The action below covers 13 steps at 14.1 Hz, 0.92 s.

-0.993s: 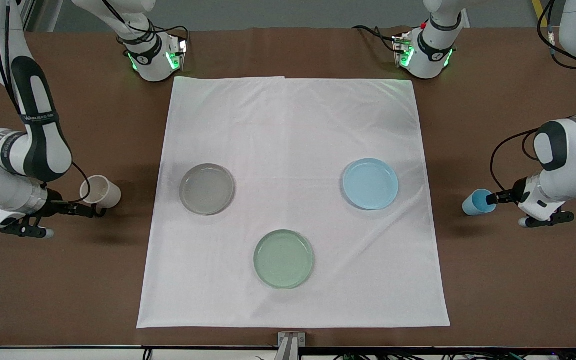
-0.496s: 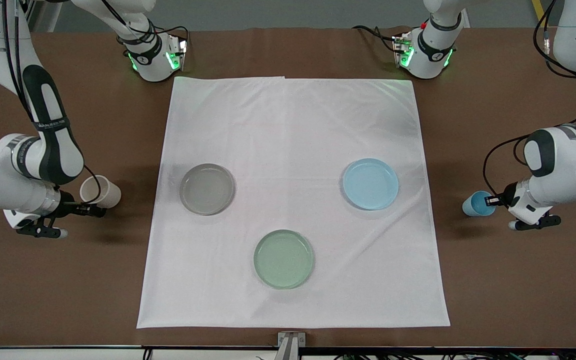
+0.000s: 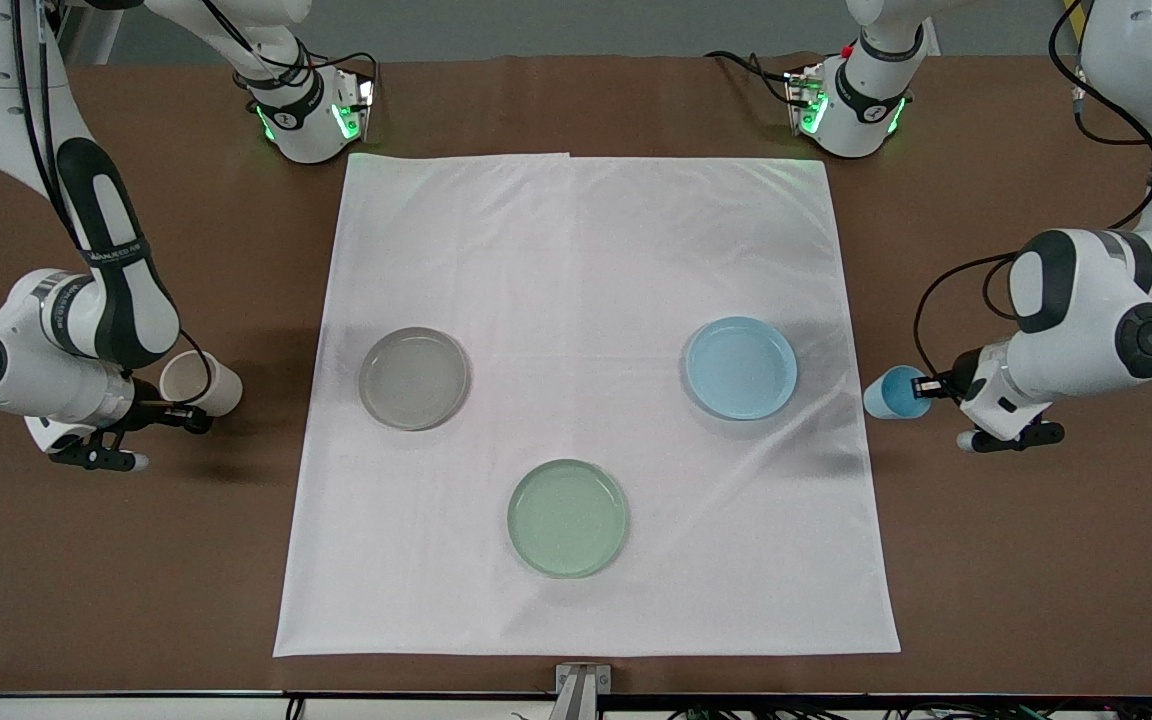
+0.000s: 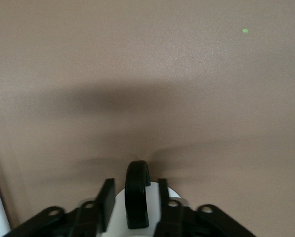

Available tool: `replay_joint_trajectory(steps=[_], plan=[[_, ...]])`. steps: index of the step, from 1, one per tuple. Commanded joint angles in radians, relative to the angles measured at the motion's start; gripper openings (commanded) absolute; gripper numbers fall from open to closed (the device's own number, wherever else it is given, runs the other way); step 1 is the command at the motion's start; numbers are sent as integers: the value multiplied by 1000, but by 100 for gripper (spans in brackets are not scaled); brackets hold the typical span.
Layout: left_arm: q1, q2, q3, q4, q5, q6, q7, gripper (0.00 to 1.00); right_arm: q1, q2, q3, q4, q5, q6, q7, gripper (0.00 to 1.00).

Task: Place blue cup in blue plate and white mug in gray plate
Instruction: 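Carry the mug toward the gray plate while the left gripper lowers cup onto blue plate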

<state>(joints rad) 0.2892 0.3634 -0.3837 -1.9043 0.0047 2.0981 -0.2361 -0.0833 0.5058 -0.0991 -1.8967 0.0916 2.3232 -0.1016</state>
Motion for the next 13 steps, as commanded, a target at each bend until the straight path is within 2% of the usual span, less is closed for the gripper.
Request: replay_joint_trajectory(steps=[1, 2, 4, 7, 10, 11, 12, 13], plan=[[-16, -6, -88, -21, -14, -7, -187, 0, 1, -15, 1, -22, 8, 7, 5, 6], [-40, 3, -102, -25, -14, -6, -257, 0, 1, -16, 1, -21, 8, 5, 5, 1], [-102, 15, -103, -41, -5, 3, -352, 0, 5, -23, 5, -6, 8, -7, 9, 0], [-146, 26, -103, -96, -3, 81, -436, 0, 22, -41, 48, 92, 22, -163, 99, 0], [-173, 54, -103, -124, -3, 149, -492, 1, 121, -82, 65, 116, 26, -205, 264, 0], [-174, 58, -103, -122, -3, 151, -512, 7, 164, -93, 68, 104, 52, -200, 310, 0], [-180, 60, -103, -122, -3, 151, -525, 31, 212, -105, 68, 93, 81, -191, 350, 0], [-182, 60, -103, -122, -3, 151, -534, 72, 241, -112, 68, 82, 86, -177, 377, 0]])
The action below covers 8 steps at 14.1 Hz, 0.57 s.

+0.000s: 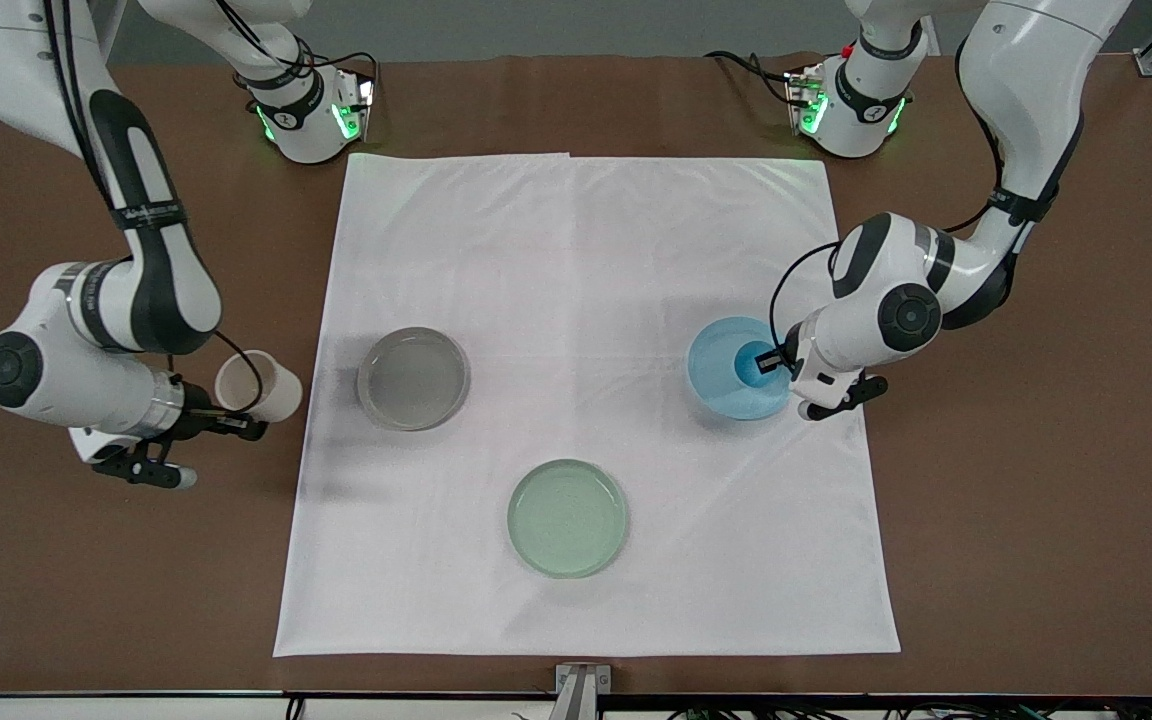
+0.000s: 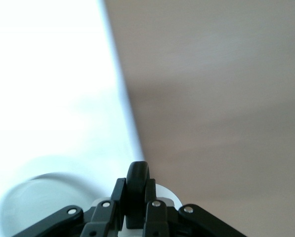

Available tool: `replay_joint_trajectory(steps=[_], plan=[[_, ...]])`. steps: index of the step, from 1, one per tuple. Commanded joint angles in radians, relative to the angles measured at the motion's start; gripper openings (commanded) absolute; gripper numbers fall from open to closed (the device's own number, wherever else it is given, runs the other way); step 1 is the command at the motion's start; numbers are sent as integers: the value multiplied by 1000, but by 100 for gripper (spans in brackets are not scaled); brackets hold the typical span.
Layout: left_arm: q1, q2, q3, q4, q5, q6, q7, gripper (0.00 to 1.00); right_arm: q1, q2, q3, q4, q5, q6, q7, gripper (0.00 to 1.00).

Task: Place blue cup in blue plate and white mug in gray plate
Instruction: 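Carry the mug toward the gray plate while the left gripper lowers cup onto blue plate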

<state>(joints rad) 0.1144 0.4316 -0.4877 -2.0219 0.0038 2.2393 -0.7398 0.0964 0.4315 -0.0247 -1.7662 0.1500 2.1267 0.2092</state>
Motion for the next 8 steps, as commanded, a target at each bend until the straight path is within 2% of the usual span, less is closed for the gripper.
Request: replay_joint_trajectory(steps=[1, 3, 5, 8], plan=[[-5, -10, 1, -5, -2, 8, -39, 100, 87, -45, -6, -68, 28, 47, 97, 0], [1, -30, 1, 11, -2, -3, -47, 100, 152, -51, -6, -113, 28, 114, 169, 0], [8, -72, 6, 69, -1, -50, -36, 100, 196, -45, -7, -128, 26, 140, 220, 0], [76, -83, 8, 286, 5, -252, -24, 100, 220, -39, -7, -128, 23, 151, 237, 0]])
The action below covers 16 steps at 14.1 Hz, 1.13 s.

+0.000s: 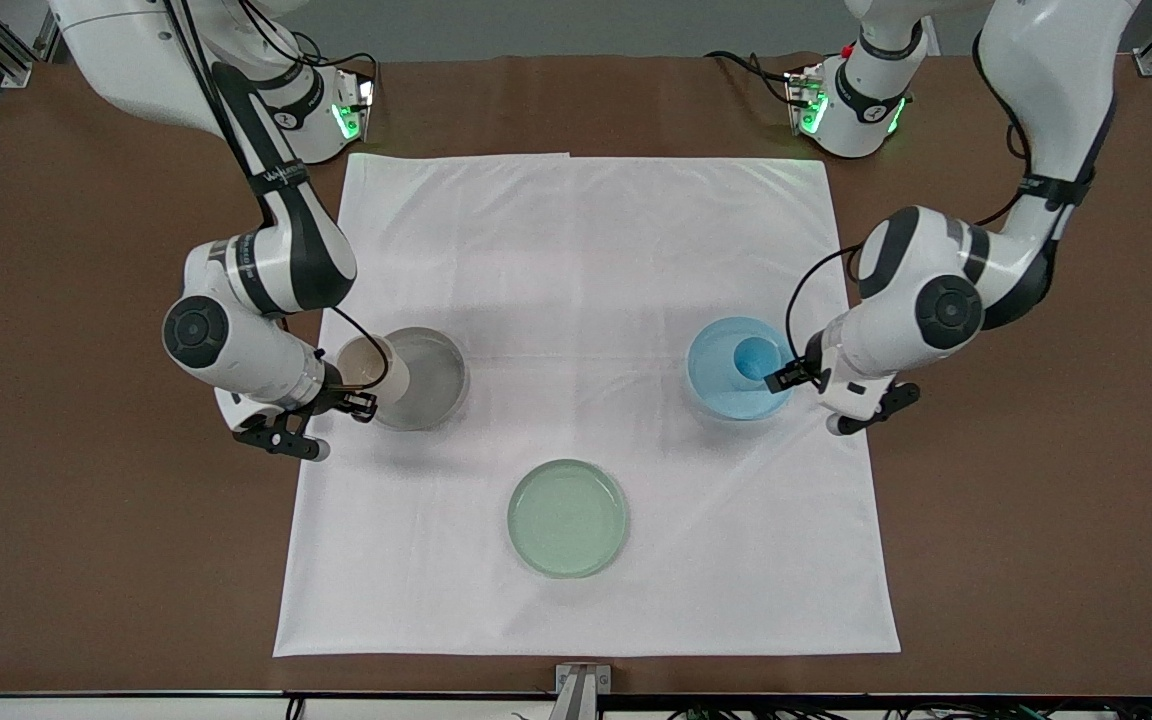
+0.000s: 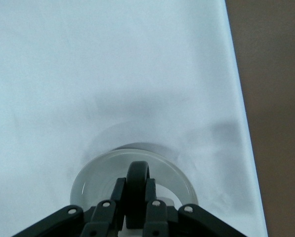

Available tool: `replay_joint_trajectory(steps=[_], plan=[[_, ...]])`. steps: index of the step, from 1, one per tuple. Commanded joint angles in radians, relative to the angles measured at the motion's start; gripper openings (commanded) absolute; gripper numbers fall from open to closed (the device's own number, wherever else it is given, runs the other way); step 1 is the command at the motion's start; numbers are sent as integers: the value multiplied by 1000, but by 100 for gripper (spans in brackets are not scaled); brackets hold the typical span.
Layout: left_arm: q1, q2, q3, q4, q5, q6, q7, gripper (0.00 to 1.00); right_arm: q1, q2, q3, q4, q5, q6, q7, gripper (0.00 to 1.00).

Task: Place blue cup in blue plate and white mug in gray plate
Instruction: 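Carry the mug toward the gray plate while the left gripper lowers cup onto blue plate, then lower the mug onto the gray plate while the left gripper releases and withdraws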

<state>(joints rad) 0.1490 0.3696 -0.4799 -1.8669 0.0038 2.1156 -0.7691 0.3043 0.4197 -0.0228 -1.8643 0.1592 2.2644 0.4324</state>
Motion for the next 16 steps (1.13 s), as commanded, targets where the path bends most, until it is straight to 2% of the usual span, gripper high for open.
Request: replay_joint_trajectory(steps=[1, 2, 5, 10, 11, 13, 15, 16], plan=[[61, -20, 1, 203, 7, -191, 43, 100, 25, -21, -11, -30, 13, 17, 16, 0], [84, -21, 1, 260, 27, -233, 101, 100, 30, -16, -11, -30, 11, 20, 22, 0], [147, -81, 1, 353, 138, -334, 279, 100, 56, -1, -12, -33, 3, 21, 42, 0], [221, -224, 10, 370, 150, -423, 563, 100, 73, 28, -14, -41, -32, 34, 52, 0], [198, -262, 48, 359, 148, -443, 591, 100, 73, 33, -14, -41, -38, 35, 54, 0], [68, -317, 191, 350, 131, -527, 608, 100, 73, 45, -16, -41, -43, 52, 52, 1], [-8, -360, 280, 347, 62, -598, 607, 100, 72, 53, -19, -39, -43, 64, 52, 2], [-73, -376, 347, 347, 50, -626, 607, 100, 70, 54, -19, -39, -44, 72, 54, 2]])
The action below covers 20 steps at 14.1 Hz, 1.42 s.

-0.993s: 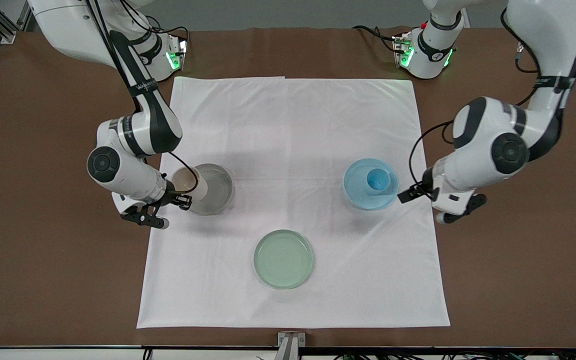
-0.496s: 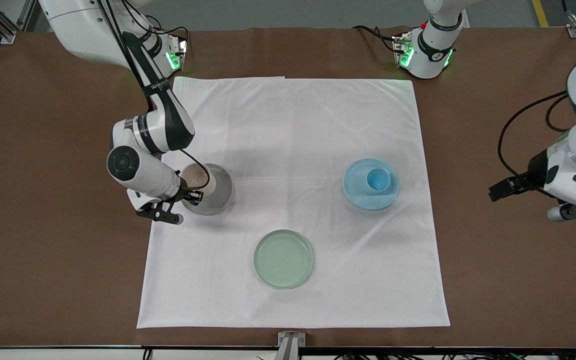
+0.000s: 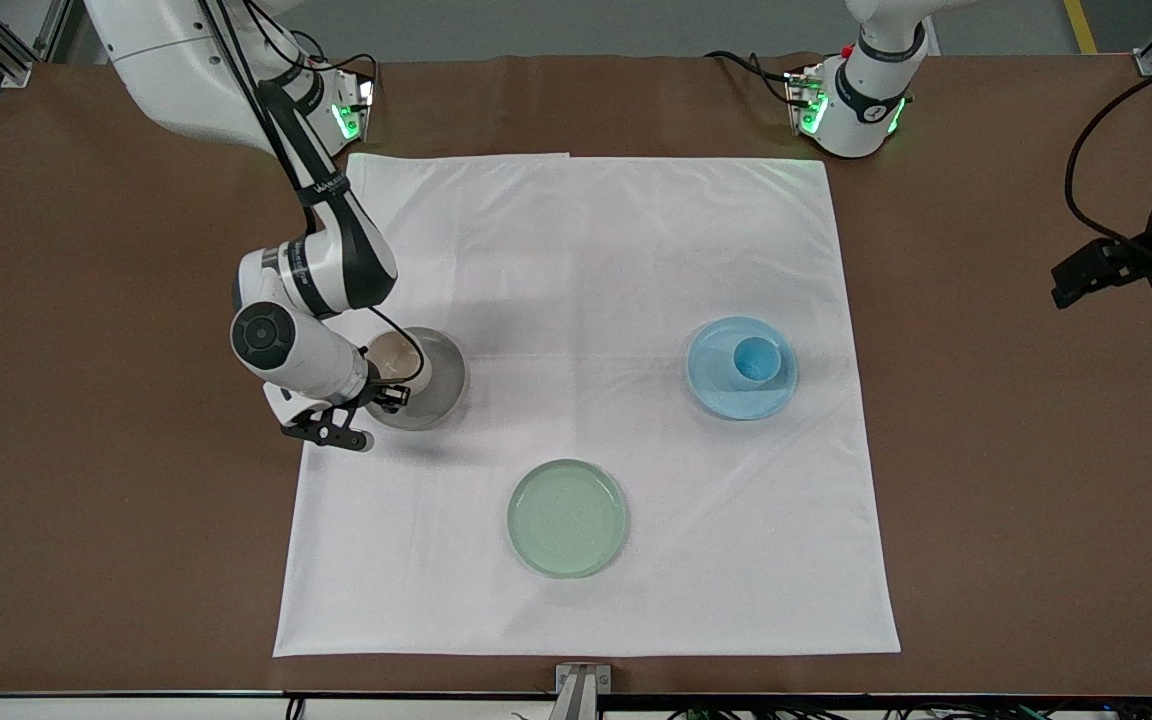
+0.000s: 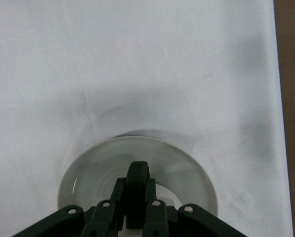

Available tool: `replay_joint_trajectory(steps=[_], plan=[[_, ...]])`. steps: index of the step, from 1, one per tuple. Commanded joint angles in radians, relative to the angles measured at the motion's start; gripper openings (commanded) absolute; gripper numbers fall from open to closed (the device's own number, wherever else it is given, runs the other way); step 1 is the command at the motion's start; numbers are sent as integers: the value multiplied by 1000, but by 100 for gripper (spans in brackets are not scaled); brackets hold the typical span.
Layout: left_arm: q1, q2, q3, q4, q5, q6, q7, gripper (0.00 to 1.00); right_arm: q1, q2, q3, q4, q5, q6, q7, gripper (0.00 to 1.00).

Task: Place blue cup in blue plate and white mug in gray plate
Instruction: 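Lower the mug onto the gray plate while the left gripper releases and withdraws, then open the right gripper and withdraw it from the mug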

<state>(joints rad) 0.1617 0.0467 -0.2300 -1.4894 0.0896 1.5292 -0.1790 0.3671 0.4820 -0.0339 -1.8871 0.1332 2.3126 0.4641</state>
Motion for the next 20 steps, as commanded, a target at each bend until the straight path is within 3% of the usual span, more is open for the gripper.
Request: replay_joint_trajectory(steps=[1, 2, 3, 5, 8, 15, 17, 20], plan=[[-123, -62, 136, -32, -44, -58, 16, 100, 6, -5, -8, -15, -18, 28, 21, 6], [-122, -73, 141, -40, -62, -61, 16, 100, 0, -3, -8, -10, -18, 27, 21, 41], [-120, -80, 144, -52, -86, -61, 15, 100, -4, -3, -8, -9, -17, 27, 22, 99], [-117, -96, 144, -58, -96, -57, 13, 100, -10, -5, -8, 11, -17, 11, 27, 100], [-117, -97, 141, -57, -97, -29, 13, 100, -56, -6, -8, 120, -27, -138, -22, 100], [-120, -88, 138, -57, -97, 0, 13, 100, -298, -138, -9, 213, -64, -447, -432, 100], [-126, -87, 136, -55, -97, 14, 13, 100, -339, -166, -6, 310, -124, -597, -438, 100], [-126, -80, 127, -57, -97, 29, 13, 100, -387, -166, -6, 445, -136, -783, -470, 100]])
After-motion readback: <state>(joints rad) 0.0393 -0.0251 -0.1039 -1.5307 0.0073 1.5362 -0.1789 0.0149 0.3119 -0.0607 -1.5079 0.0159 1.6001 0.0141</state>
